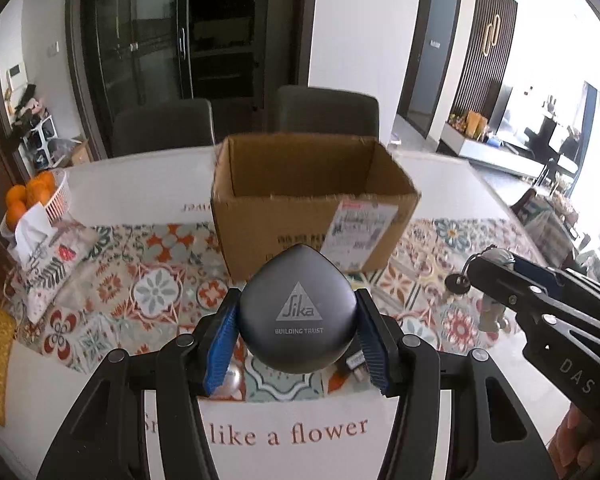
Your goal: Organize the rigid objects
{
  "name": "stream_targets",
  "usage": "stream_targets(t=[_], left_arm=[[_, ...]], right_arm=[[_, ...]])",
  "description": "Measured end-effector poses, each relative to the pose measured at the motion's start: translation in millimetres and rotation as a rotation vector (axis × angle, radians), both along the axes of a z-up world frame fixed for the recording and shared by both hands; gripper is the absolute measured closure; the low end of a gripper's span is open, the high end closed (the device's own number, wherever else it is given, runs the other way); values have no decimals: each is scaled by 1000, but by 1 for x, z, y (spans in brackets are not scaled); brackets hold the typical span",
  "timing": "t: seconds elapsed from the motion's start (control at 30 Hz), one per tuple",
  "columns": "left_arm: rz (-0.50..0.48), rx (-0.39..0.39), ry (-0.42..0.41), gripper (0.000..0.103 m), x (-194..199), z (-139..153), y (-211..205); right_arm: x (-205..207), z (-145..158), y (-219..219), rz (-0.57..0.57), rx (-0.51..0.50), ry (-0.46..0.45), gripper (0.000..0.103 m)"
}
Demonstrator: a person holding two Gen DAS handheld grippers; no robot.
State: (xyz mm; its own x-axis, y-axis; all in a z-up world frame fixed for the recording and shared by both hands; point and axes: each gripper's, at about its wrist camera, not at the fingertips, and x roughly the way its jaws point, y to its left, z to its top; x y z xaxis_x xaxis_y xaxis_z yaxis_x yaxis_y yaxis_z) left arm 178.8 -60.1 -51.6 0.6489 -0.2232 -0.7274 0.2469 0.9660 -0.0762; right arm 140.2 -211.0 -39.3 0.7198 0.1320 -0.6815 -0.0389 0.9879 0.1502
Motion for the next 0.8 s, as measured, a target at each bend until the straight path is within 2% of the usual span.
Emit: stream_targets(t=[0.33, 0.6, 0.8], left_arm=[[-10, -6, -54, 48, 26, 32, 1], [-16, 19, -95, 48, 54, 50, 1], [-31, 34, -88, 48, 81, 58, 1]], right_arm=[[27, 33, 5, 32, 5, -81, 76], [56, 44, 8, 49, -2, -99, 76], [87, 51, 8, 68, -7, -87, 76]])
